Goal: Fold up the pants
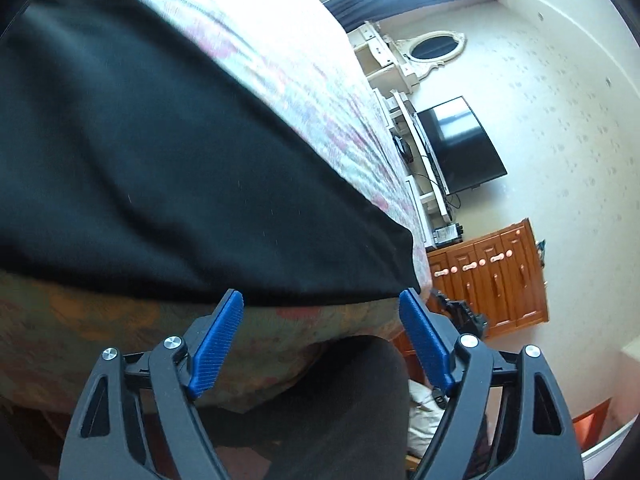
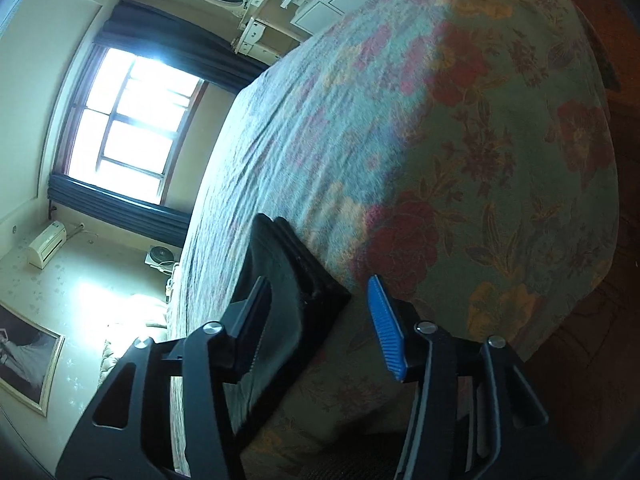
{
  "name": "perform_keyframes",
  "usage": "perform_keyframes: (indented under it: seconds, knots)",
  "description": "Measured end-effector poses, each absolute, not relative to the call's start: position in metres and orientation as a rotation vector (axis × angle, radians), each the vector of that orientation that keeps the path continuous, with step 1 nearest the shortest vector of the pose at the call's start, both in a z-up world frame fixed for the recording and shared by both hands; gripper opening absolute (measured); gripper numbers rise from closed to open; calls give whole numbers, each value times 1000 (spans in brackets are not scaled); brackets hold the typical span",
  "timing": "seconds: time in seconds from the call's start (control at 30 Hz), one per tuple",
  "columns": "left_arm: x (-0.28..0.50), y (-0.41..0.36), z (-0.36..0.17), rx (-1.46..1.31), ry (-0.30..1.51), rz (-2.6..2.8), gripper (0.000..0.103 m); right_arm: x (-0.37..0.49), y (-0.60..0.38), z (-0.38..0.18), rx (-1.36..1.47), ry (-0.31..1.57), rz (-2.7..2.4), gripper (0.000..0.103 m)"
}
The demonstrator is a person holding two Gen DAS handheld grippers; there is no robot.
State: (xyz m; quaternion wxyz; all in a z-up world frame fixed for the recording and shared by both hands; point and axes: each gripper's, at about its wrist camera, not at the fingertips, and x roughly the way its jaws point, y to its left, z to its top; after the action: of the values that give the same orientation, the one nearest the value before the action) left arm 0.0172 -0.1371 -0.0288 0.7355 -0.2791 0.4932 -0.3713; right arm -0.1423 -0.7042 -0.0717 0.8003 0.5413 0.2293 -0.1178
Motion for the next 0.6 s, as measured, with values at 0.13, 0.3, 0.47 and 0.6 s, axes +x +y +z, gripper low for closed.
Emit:
perform_keyframes:
  seconds: [0.13,0.3,0.47,0.6]
  knots:
    - [41,-107,4,-378,943,-727,86,-111,-714,-54,1051,529,-148,80]
    - [91,-53,11,-235,907,-497,87,-73,-717,-61,988,639,-114,84]
    - [131,27,-15,-215,892,-269,91,-58,-713,-76,1018,679,-79,90]
    - [137,84,-41,-305,907,-219,91,-63,-710,-84,1081,658,-16,90]
